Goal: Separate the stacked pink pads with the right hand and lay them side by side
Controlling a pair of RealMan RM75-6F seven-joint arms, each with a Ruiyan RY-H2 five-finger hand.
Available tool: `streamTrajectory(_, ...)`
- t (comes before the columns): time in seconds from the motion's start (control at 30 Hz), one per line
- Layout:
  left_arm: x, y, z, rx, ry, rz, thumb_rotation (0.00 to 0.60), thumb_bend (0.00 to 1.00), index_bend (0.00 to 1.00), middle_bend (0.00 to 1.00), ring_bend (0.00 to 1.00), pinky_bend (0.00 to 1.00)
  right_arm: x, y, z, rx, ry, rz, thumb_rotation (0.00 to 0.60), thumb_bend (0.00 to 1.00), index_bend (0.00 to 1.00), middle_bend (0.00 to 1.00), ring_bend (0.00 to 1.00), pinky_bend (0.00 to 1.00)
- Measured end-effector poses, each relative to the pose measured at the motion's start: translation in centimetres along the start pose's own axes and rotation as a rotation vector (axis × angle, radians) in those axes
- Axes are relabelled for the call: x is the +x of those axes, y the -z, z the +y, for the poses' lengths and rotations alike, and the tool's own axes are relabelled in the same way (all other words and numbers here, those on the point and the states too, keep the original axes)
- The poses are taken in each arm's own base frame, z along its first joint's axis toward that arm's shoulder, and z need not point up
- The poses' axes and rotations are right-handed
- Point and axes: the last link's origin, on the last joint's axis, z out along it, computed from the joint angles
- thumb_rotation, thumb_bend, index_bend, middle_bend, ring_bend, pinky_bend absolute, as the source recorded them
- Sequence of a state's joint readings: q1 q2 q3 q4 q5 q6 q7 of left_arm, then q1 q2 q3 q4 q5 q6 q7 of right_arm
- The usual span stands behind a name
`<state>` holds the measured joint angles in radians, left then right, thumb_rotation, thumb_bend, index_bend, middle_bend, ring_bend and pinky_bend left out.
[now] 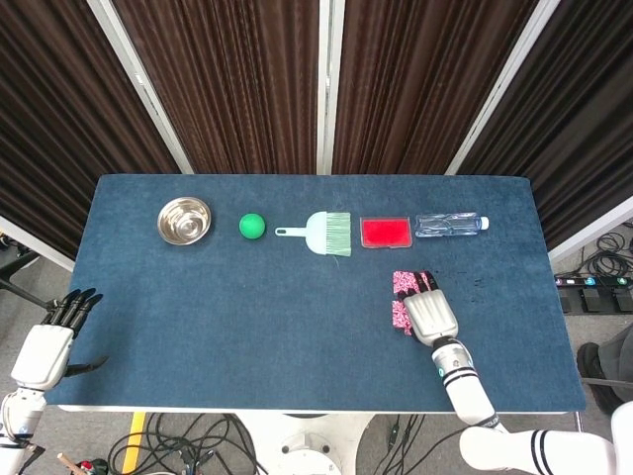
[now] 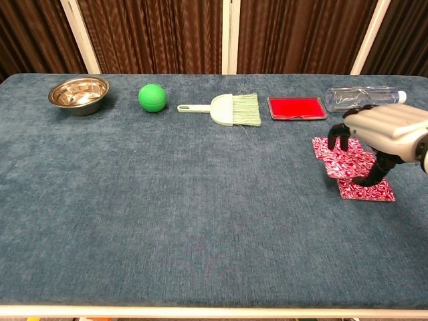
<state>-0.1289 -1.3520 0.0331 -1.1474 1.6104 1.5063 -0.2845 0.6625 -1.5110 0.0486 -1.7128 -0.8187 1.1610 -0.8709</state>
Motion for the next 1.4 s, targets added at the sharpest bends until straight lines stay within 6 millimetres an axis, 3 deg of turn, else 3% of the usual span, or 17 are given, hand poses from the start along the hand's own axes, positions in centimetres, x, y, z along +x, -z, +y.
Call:
streamTrajectory(0.2,0.0,0.1,-0.1,0.004,0.000,-0.001,0.600,0.00,0.10,0.07,0.04,0.23,0.7,-0.7,-2.1,0.040,-0.009,0.008,0.600,0.20,0.34,0.37,0.03,0.00)
streamTrajectory(0.53,0.0,0.2,-0.4,0.012,0.004,-0.001,0.600,0.00,0.10,0.07,0.04,0.23,0.0,-2.1,-5.3,0.077,0.015,-0.018,0.600,0.20,0.34,0.37,0.03,0.00)
streamTrajectory(0.83,0.0,0.3,-0.8,0.019,0.008,-0.001,0.600,0.00,0.10,0.07,0.04,0.23,-0.5,-3.1,-6.3,0.075,0.017,-0.041,0.600,0.19,0.34,0.36,0.03,0.00)
streamTrajectory(1.1,0.0,0.4,-1.0,0.023,0.008,-0.005,0.600,0.00,0.10,0.07,0.04,0.23,-0.6,-3.1,-6.4,0.094,0.015,-0.075,0.600,0.09,0.19,0.29,0.01,0.00)
streamTrajectory(1.4,0.0,0.4,-1.0,0.020,0.005,-0.001,0.600,0.00,0.10,0.07,0.04,0.23,0.3,-2.8,-6.2,0.098,-0.022,-0.051,0.600,0.09,0.16,0.26,0.00,0.00)
